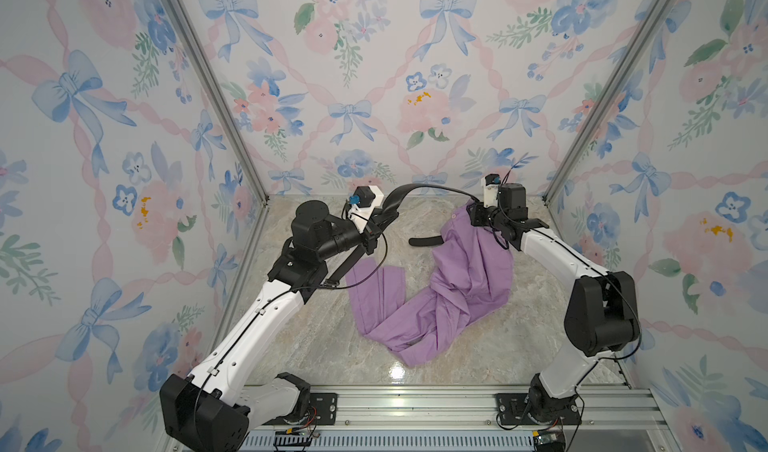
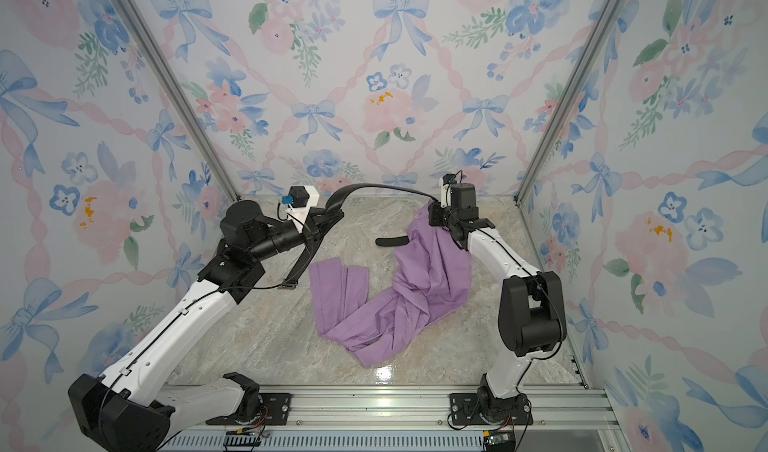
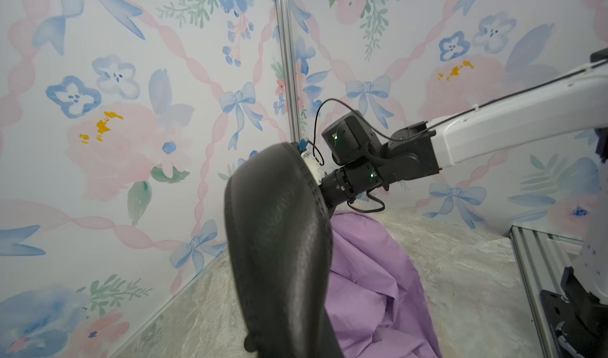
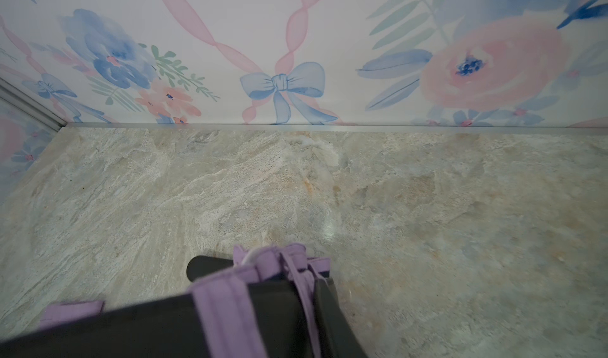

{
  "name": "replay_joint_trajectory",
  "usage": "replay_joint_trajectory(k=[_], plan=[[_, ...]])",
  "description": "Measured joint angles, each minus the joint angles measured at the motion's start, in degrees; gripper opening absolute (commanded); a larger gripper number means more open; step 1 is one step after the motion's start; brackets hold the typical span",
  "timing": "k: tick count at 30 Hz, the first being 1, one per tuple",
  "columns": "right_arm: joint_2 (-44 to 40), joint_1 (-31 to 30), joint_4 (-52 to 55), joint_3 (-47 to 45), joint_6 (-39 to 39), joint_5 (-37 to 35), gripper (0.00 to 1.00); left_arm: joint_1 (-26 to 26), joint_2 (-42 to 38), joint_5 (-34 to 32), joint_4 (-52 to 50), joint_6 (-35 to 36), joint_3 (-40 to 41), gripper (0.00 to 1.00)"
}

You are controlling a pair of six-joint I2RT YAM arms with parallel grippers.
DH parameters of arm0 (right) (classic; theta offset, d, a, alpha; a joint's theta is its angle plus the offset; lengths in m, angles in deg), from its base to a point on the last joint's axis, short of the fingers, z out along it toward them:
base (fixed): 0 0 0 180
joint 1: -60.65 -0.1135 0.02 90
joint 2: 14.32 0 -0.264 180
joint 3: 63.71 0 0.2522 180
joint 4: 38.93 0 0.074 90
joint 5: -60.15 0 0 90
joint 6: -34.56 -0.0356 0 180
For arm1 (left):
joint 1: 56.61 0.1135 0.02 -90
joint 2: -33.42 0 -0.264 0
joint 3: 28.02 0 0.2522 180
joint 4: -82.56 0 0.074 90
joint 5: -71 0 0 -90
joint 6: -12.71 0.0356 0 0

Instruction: Remove the belt from the trousers

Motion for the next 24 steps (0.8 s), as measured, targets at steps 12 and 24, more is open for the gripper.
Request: replay_joint_trajectory(k=[12,24], plan=[[-6.8,-4.0,-2.8,-0.4,5.5,-0.9,0.00,0.1,7.6,-6.6,-0.1,11.5,9.3,0.53],[-5.6,-0.7,0.7,0.8,7.3,-2.6,0.00,0.1,7.2,-7.2,0.1,13.2,6.7,0.91]])
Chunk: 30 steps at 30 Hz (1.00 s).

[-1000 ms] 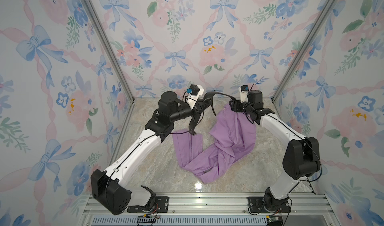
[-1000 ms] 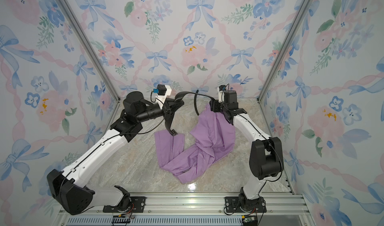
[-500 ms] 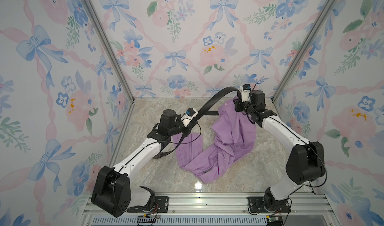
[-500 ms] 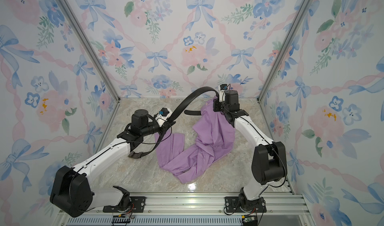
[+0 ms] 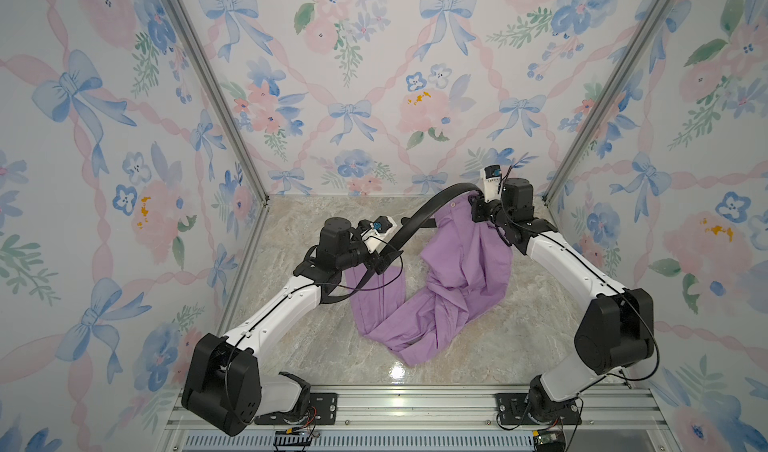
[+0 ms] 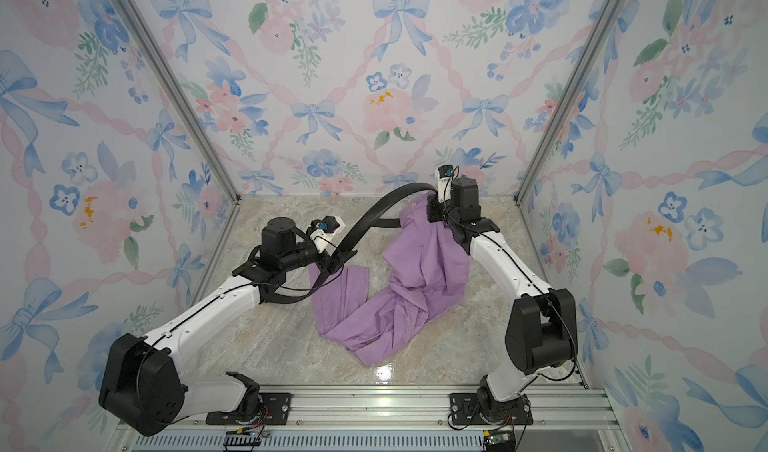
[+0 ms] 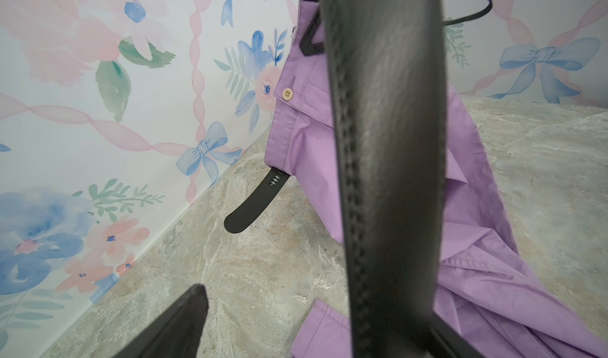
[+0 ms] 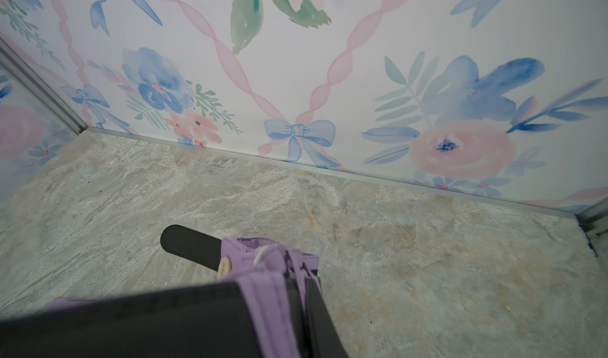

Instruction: Remove the belt from the trousers

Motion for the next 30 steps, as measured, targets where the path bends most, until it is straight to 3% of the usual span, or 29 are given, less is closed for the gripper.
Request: replay_joint_trajectory(k=[9,15,22,30], plan=[[0.4,5.1,2.8,-0.2,2.9,-4.0,0.00,-0.8,1.8,3.5,0.6,-5.7,-13.3,0.83],[-1.2,8.0,3.1,-1.8,5.6,-5.4,0.00,-8.0,8.7,-1.0,1.3,-6.4,-23.8,0.82],[-4.0,-0.8,2.8,-3.1,15.0,-8.6,0.00,-15.0,24.3,-5.6,1.2,-11.0,-37.9,0.74],[-4.1,-6.1,2.8,-3.1,20.3,-10.7,0.00,-16.6,32.2,-5.6,-2.0,-17.6,-39.5,0.71]])
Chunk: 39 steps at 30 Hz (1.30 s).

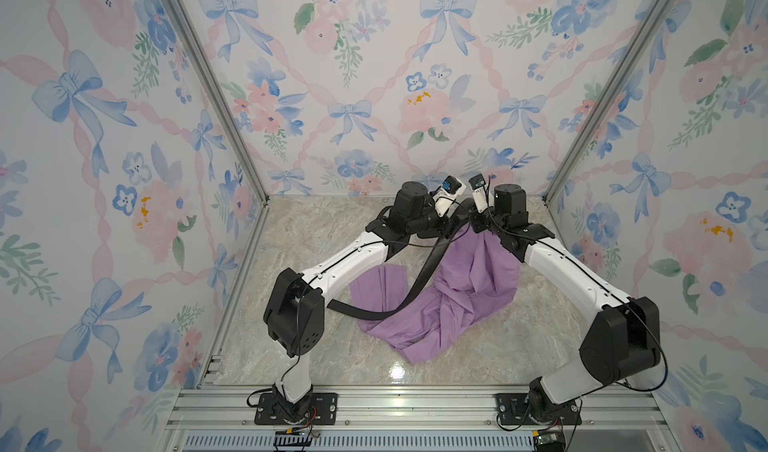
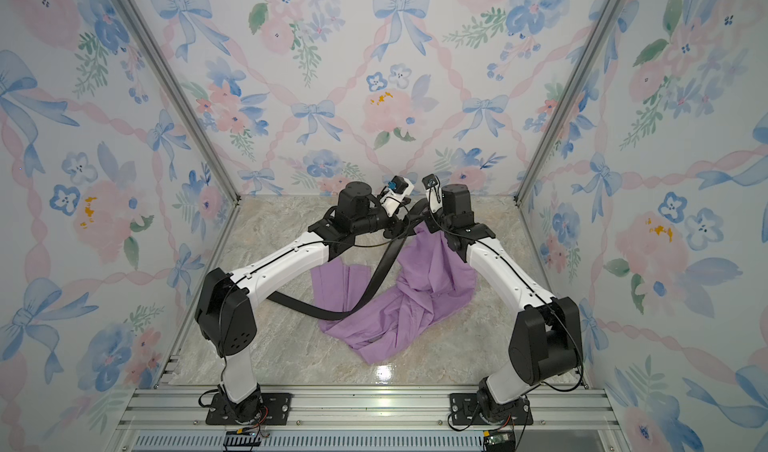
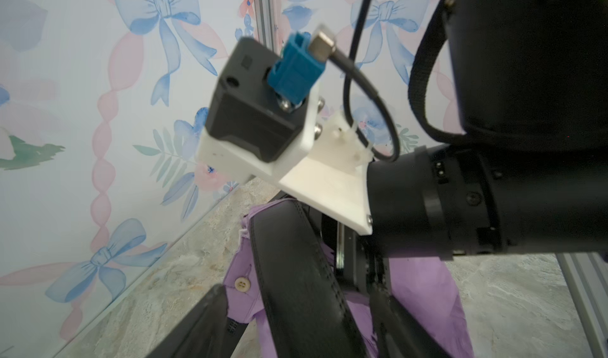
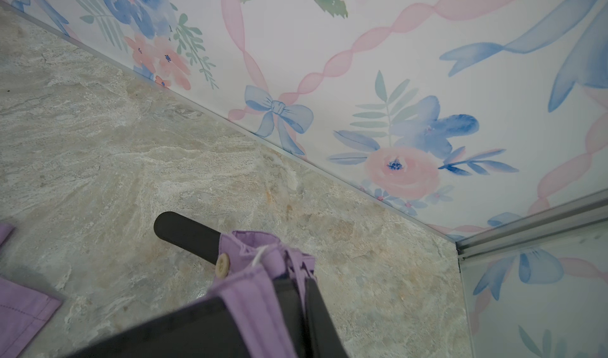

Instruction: Remove the belt from the trousers

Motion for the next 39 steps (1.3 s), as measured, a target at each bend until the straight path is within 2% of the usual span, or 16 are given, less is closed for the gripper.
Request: replay_joint_trajectory(k=[2,4,5,7,8,16,18,21,24,26,33,39], plan=[[0.1,-0.3,0.0,0.0,0.7,-0.7,0.00,0.0,0.3,0.6,-0.8,-1.6,0.0,0.68],[0.2,-0.4,0.0,0.0,1.1,-1.5,0.00,0.0,0.3,1.6,-1.1,-3.2,0.0,0.56],[0.3,-0.4,0.0,0.0,1.3,-1.9,0.00,0.2,0.3,2.4,-1.2,-4.0,-0.1,0.44],[0.3,-0.5,0.0,0.0,1.6,-2.5,0.00,0.5,0.4,3.3,-1.3,-5.8,-0.3,0.13],[0.3,-0.6,-0.2,0.0,1.8,-2.5,0.03,0.9,0.5,3.6,-1.3,-6.4,-0.5,0.01],[0.3,-0.6,-2.9,-0.9,0.4,-3.1,0.37,1.9,0.8,7.1,-3.0,-6.8,-1.1,0.00],[0.3,-0.1,-3.4,-1.5,-0.8,-2.9,0.42,1.9,0.5,7.1,-4.3,-6.3,-2.1,0.00],[1.4,1.3,-3.9,-1.6,-3.2,-2.6,0.50,1.8,-0.3,6.8,-6.3,-5.1,-5.3,0.00],[4.4,2.6,-3.6,-0.3,-5.4,-2.5,0.66,2.2,-1.6,6.5,-7.8,-4.1,-9.3,0.00],[7.0,3.2,-2.8,0.8,-6.8,-2.6,0.72,2.7,-2.8,6.4,-7.8,-3.7,-12.0,0.00],[13.4,3.7,3.1,2.7,-9.7,-2.7,0.76,5.3,-10.4,5.4,-4.9,-2.2,-16.6,0.00],[16.8,3.7,7.6,7.4,-11.0,-2.5,0.78,7.0,-12.5,3.6,-3.1,-2.2,-16.7,0.00]])
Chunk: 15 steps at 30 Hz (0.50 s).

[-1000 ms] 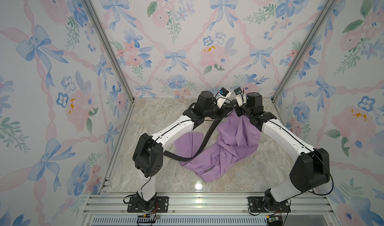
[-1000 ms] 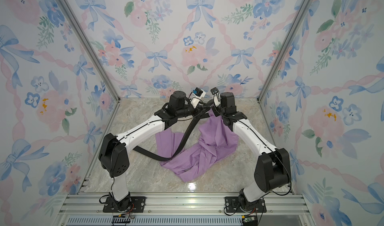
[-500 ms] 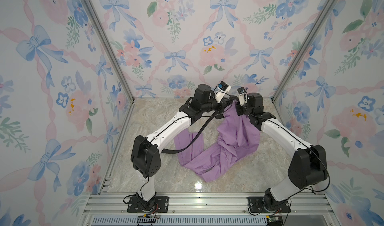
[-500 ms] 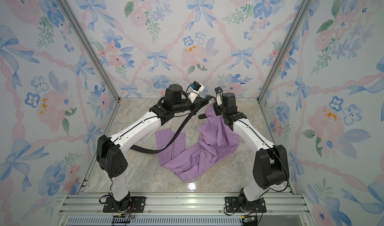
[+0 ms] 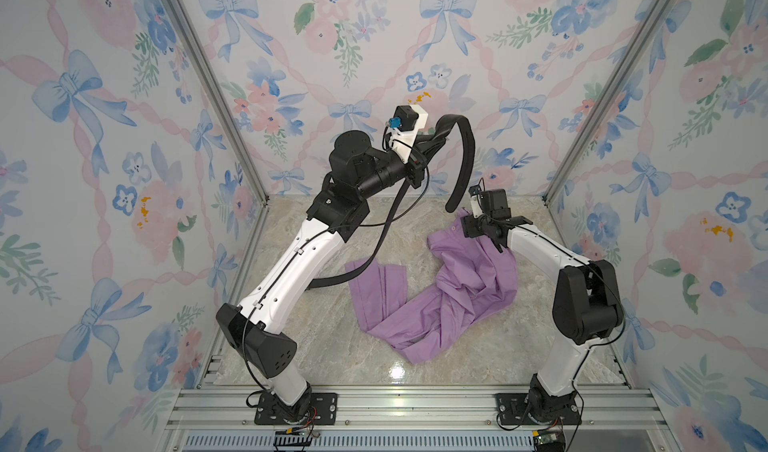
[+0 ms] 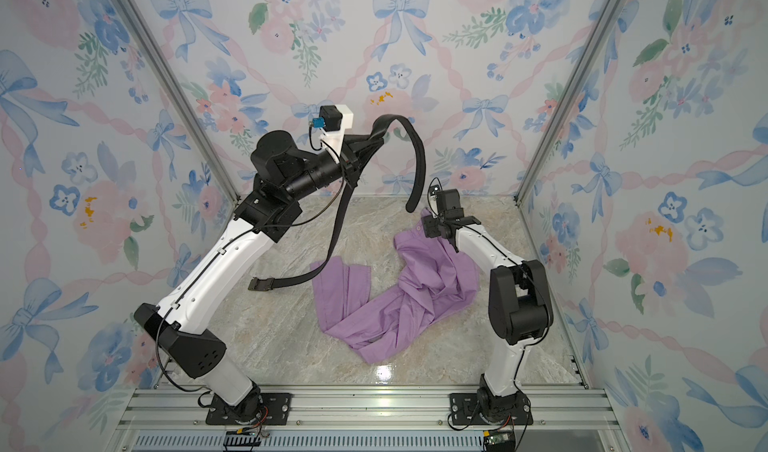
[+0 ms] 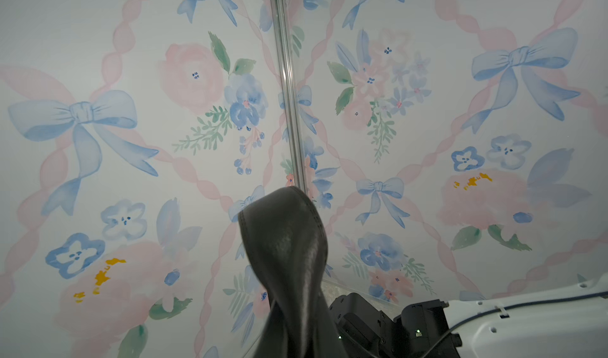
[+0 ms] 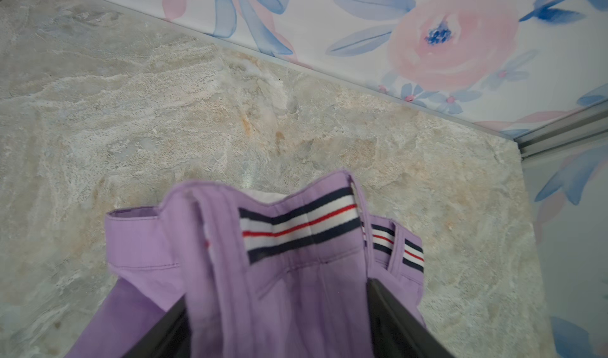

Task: Remove the belt from the trousers
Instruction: Remove the belt from the trousers, then place the belt at the center of the board.

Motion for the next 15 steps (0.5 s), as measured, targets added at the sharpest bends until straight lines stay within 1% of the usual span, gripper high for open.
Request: replay_joint_trajectory(k=[7,9,10,12,15], plan=[[0.6,0.0,1.8,0.7,-1.7,0.3,0.77,0.7,1.0,-1.5,-0.3,0.2,-2.7,0.00],[0.4,-0.1,1.8,0.6,-2.4,0.7,0.78,1.5,1.0,-3.8,0.5,0.3,-2.3,0.00],[0.1,-0.2,1.8,0.6,-2.6,0.9,0.78,1.8,0.8,-5.5,0.9,0.5,-1.3,0.00],[-1.7,-0.6,1.9,0.0,-3.2,1.3,0.78,2.2,0.0,-11.1,1.7,0.8,2.4,0.00],[-7.0,-1.0,1.9,-1.3,-4.1,1.6,0.79,2.4,-1.2,-22.8,3.6,0.0,10.9,0.00]])
